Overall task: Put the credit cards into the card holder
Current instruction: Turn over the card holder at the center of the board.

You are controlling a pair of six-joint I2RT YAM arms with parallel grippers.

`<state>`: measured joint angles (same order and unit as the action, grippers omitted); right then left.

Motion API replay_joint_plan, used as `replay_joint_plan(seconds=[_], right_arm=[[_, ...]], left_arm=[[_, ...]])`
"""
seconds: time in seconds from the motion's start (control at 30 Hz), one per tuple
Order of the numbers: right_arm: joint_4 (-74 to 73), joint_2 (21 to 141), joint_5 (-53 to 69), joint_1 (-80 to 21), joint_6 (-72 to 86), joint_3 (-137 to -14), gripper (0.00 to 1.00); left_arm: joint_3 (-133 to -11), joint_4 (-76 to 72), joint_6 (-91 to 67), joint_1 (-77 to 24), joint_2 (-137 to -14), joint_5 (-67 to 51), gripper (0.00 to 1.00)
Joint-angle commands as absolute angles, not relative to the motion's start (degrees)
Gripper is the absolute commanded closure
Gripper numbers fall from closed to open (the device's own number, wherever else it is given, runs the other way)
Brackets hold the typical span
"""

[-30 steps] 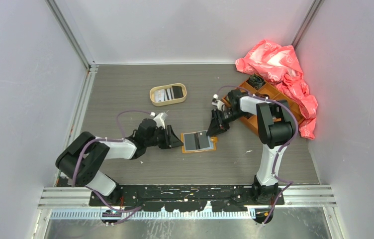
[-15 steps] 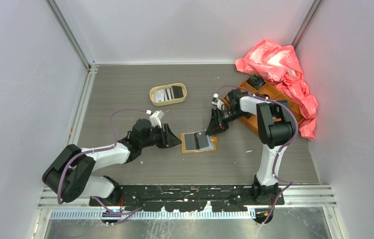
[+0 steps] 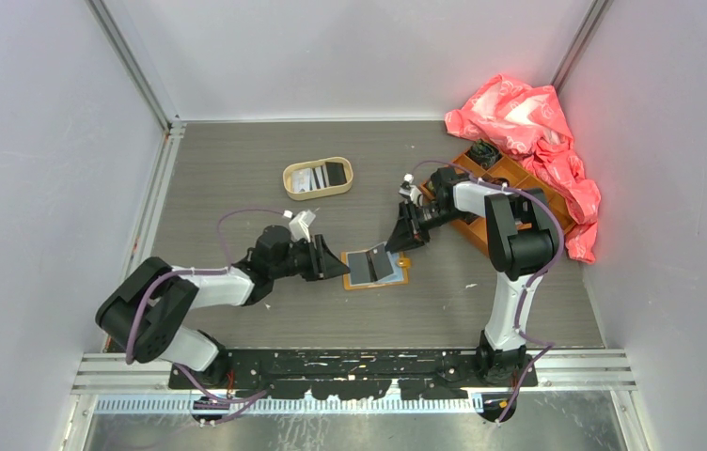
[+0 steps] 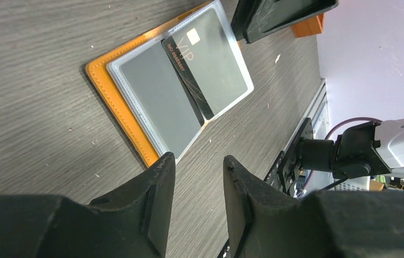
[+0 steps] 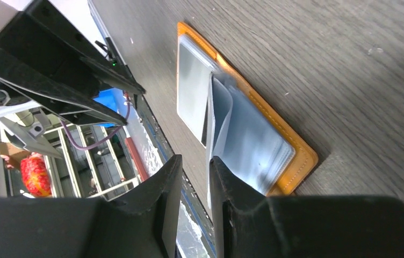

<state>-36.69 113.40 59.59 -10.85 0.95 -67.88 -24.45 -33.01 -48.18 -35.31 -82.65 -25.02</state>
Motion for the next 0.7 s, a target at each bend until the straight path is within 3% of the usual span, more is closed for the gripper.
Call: replay_joint_plan(seconds=[0.0, 0.23, 0.67], right_arm=[[-34.81, 113.1, 63.92, -10.78, 3.02, -67.67, 0.69], [-33.62, 113.38, 66.2, -11.32, 4.83, -67.19, 0.73], [-30.39, 114.48, 67.63, -14.05, 8.7, -66.44, 0.81]], left_arm=[[-27.86, -38.45, -49.48, -37.27, -85.2, -26.24, 0.61], [-31.49, -38.24, -49.58, -38.98, -90.21, -25.66, 0.57], [-34.46, -39.98, -50.45, -40.37, -94.45, -26.18, 0.38]])
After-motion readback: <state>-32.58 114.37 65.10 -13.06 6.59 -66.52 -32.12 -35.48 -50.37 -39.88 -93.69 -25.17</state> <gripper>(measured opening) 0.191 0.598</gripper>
